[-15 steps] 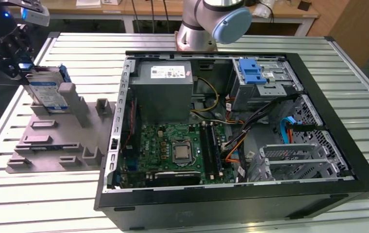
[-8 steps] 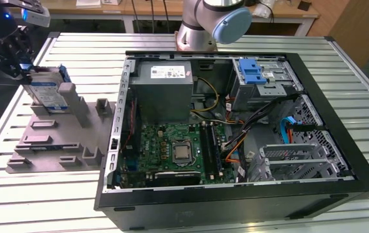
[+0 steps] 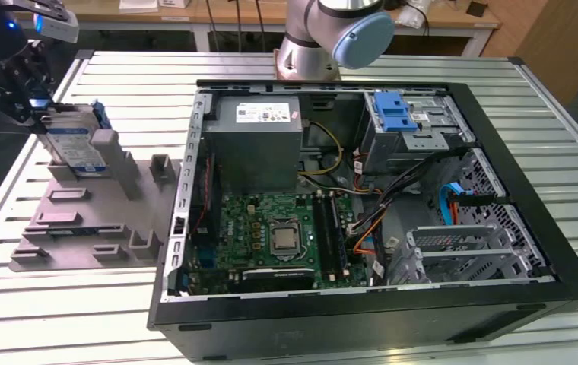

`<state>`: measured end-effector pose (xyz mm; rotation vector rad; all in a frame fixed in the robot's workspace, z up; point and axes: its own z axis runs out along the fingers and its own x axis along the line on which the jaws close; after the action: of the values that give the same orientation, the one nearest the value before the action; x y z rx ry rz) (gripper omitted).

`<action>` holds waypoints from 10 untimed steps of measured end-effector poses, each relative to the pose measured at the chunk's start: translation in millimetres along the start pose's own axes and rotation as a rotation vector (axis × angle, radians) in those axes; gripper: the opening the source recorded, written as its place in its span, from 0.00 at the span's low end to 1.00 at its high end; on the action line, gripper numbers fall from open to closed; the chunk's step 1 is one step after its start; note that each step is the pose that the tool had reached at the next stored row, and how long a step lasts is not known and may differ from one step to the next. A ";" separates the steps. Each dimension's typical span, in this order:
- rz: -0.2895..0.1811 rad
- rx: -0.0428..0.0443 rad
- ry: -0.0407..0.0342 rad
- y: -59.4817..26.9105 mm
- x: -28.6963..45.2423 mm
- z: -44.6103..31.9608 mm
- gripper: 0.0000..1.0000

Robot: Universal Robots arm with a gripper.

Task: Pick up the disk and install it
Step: 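Pick up the disk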

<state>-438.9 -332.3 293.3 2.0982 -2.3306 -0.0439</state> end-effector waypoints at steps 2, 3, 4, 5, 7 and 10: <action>0.000 0.0002 0.0004 0.0 -0.1 0.2 0.48; 0.000 0.0003 0.0009 0.0 -0.2 0.4 0.48; 0.000 0.0002 0.0011 0.0 -0.3 0.6 0.48; 0.000 0.0002 0.0013 0.0 -0.3 0.8 0.48; 0.000 0.0004 0.0017 0.0 -0.4 1.6 0.48; 0.000 0.0003 0.0019 0.0 -0.5 3.0 0.48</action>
<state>-438.9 -331.8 290.4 2.0974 -2.3296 -0.0416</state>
